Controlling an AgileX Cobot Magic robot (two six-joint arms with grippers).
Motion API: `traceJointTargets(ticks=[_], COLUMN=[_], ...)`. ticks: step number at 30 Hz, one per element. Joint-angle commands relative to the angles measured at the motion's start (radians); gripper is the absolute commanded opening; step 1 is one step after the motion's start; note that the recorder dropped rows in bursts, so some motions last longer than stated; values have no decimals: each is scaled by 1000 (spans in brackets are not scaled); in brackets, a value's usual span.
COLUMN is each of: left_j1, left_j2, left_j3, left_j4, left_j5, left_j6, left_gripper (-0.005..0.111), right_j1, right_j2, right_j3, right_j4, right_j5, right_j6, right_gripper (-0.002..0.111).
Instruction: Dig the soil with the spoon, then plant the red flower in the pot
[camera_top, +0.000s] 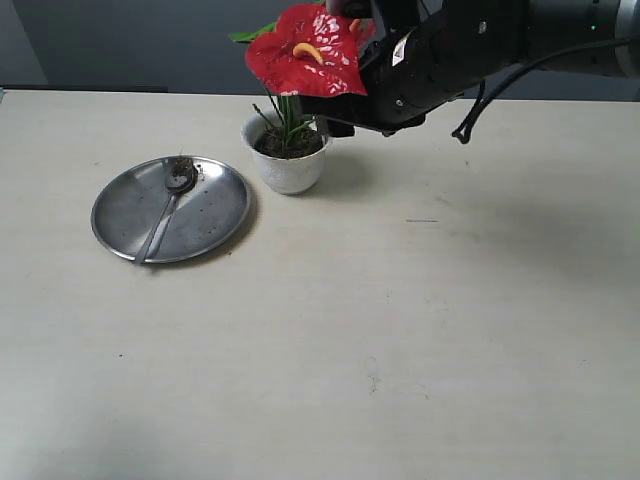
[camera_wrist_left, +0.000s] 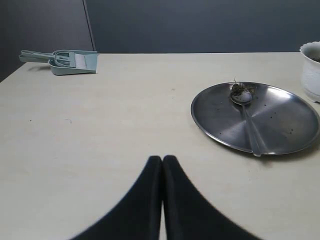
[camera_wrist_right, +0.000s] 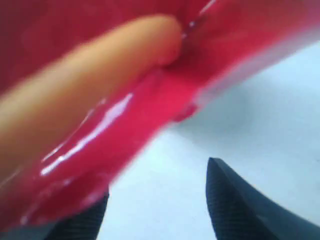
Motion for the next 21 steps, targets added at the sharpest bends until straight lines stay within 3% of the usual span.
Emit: traceJointTargets(ticks=[1, 7, 21], left_j1=[-5, -5, -5], left_j2=[-5, -5, -5], left_j3=[5, 5, 5], left_j4=[0, 0, 0], left_j5=[-9, -9, -9], left_j6=[-1, -1, -1], left_gripper=[0, 0, 0], right_j1=[2, 2, 0], right_j2=[-23, -118, -211], right_j3=[9, 115, 286], right_j4=[24, 28, 40], right_j5=[54, -55, -69], right_j6=[-2, -2, 5], right_gripper=[55, 55, 55])
